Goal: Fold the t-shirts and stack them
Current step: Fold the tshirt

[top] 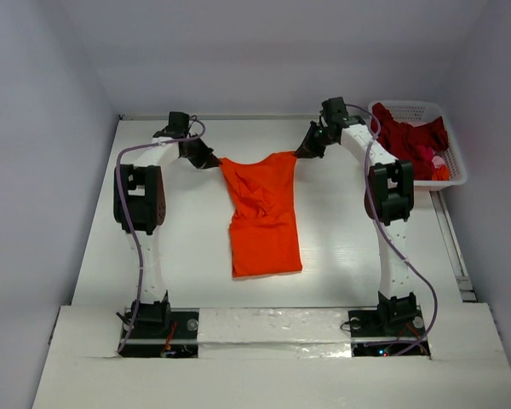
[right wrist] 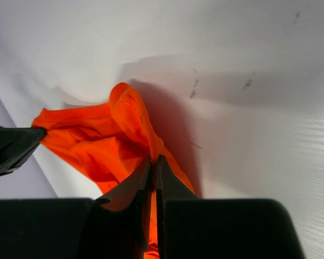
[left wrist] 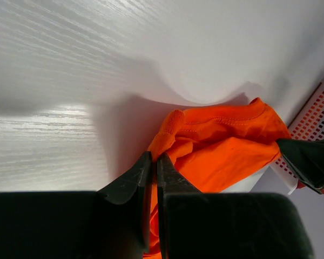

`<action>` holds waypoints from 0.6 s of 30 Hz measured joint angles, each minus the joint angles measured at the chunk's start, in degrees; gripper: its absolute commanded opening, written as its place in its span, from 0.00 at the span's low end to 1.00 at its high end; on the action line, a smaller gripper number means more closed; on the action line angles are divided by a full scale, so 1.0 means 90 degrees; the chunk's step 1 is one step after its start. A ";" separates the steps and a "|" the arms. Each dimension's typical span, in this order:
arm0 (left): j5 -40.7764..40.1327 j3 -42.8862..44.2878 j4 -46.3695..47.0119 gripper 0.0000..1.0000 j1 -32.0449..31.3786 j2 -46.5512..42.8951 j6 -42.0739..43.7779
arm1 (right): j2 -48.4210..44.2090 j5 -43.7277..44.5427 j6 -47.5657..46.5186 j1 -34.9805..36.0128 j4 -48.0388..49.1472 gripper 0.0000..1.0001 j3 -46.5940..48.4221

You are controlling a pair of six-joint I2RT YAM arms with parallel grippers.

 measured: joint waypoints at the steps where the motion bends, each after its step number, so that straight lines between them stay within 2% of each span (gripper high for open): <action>1: 0.0015 0.0041 -0.0029 0.00 0.0000 0.0029 0.0005 | 0.0010 -0.0027 -0.0002 0.0000 -0.0012 0.00 0.0073; 18: 0.0316 0.0867 -0.0403 0.00 0.0041 0.0442 0.0189 | 0.0168 -0.0221 -0.0073 -0.0002 -0.0068 0.00 0.0308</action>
